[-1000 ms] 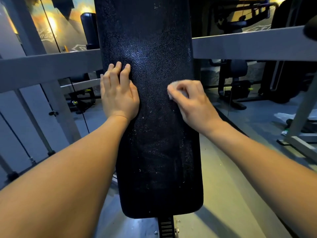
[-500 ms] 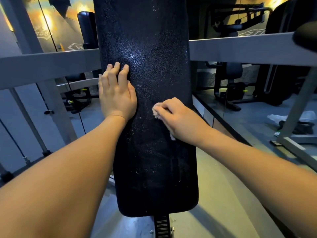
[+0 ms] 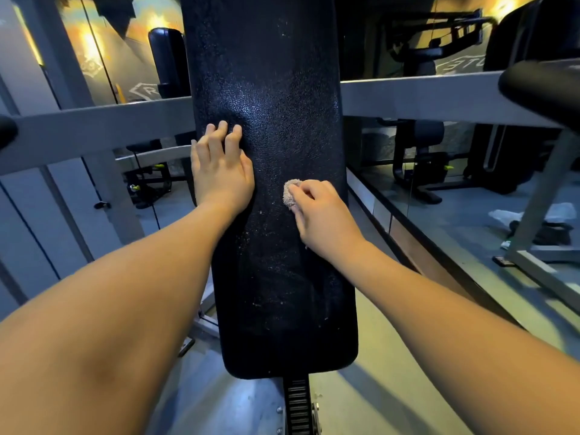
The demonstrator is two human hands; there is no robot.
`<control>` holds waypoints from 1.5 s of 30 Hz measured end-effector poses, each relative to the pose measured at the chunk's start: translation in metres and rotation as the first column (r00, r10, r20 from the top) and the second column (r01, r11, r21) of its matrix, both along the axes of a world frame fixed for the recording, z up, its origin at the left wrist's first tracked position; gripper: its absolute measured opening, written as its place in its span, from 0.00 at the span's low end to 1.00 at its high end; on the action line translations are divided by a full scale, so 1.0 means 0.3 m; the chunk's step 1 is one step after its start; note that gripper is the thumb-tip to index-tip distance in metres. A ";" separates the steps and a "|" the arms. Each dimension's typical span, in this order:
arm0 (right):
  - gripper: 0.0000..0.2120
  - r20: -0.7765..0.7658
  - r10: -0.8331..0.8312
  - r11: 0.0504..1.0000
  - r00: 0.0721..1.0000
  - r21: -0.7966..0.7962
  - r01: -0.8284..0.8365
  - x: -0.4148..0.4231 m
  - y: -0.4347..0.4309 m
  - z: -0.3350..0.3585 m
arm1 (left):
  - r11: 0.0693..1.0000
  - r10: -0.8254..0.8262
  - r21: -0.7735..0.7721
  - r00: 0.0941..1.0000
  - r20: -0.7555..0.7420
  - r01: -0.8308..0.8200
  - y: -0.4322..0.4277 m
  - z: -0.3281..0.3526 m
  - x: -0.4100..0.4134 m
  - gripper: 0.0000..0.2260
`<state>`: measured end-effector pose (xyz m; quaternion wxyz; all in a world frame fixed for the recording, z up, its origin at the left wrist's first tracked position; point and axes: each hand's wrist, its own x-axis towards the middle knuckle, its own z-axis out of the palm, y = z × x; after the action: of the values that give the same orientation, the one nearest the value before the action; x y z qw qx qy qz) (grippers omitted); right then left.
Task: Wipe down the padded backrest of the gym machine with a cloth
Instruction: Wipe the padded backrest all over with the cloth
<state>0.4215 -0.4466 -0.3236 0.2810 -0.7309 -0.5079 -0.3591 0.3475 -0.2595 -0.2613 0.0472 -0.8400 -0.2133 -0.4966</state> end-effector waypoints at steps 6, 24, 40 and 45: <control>0.29 -0.108 -0.042 0.947 0.993 -0.321 0.005 -0.049 -0.072 0.079 | 0.986 -0.128 -0.126 0.983 -0.133 0.111 -0.052 0.045 -0.131 0.20; 0.19 -0.637 0.036 0.929 0.770 0.306 0.210 0.152 -0.147 0.177 | 0.977 -0.091 -0.204 0.766 -0.636 -0.053 -0.172 -0.003 -0.184 0.50; 0.17 -0.842 0.282 0.940 0.461 0.337 0.041 0.201 -0.138 -0.004 | 0.959 0.114 -0.133 0.770 -0.628 -0.250 -0.276 -0.021 -0.069 0.67; 0.21 -0.781 0.348 0.914 0.518 0.406 -0.002 0.165 -0.170 0.012 | 0.967 0.110 -0.119 0.791 -0.602 -0.225 -0.273 -0.031 -0.078 0.67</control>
<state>0.4710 -0.4976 -0.3200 0.6519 -0.6925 -0.3084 -0.0180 0.3241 -0.3413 -0.2705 0.0774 -0.9309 -0.3067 -0.1825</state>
